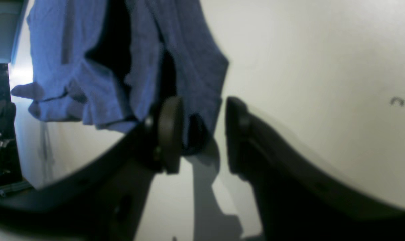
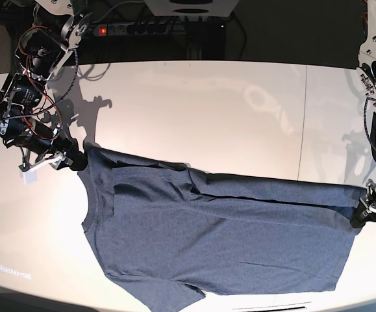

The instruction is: Fold the T-shirt properly

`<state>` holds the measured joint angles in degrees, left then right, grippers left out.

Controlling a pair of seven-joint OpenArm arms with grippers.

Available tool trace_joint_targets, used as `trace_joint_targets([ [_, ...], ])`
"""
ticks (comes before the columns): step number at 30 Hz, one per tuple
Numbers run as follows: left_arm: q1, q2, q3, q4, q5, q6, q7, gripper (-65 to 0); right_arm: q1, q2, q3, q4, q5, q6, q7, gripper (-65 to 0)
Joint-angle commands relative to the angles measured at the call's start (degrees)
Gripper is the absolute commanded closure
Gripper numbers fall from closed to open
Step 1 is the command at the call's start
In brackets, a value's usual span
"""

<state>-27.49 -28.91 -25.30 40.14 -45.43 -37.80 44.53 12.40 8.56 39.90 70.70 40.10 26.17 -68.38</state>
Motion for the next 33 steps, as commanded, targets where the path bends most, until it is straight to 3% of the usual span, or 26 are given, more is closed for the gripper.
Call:
trace_joint_targets([
  [1,-1.75,-1.29,-0.11,0.87,-0.96,-2.20,-0.94,-25.4,1.20,0.76,0.11,0.72,0.61,2.14,0.42,-22.3],
  [4,-1.75,-1.29,-0.11,0.87,-0.96,-2.20,0.92,-22.7,1.20,0.76,0.11,0.72,0.61,2.14,0.42,-22.3],
  [8,-1.88,-1.29,-0.11,0.87,-1.01,-2.20,3.98,0.0,1.22,0.76,0.09,0.72,0.61,2.14,0.42,-22.3],
  [20,-1.90,-1.29,-0.11,0.87,-0.98,-2.20,1.77,-0.2,1.22,0.76,0.11,0.72,0.61,2.12,0.42,-22.3],
  [25,-1.90,-1.29,-0.11,0.87,-0.98,-2.20,0.98,-15.6,1.22,0.76,0.11,0.72,0.61,2.14,0.42,-22.3],
  [33,-1.90,-1.29,-0.11,0.87,-1.03,-2.20,0.46,-15.6,1.20,0.76,0.09,0.72,0.61,2.14,0.42,-22.3],
])
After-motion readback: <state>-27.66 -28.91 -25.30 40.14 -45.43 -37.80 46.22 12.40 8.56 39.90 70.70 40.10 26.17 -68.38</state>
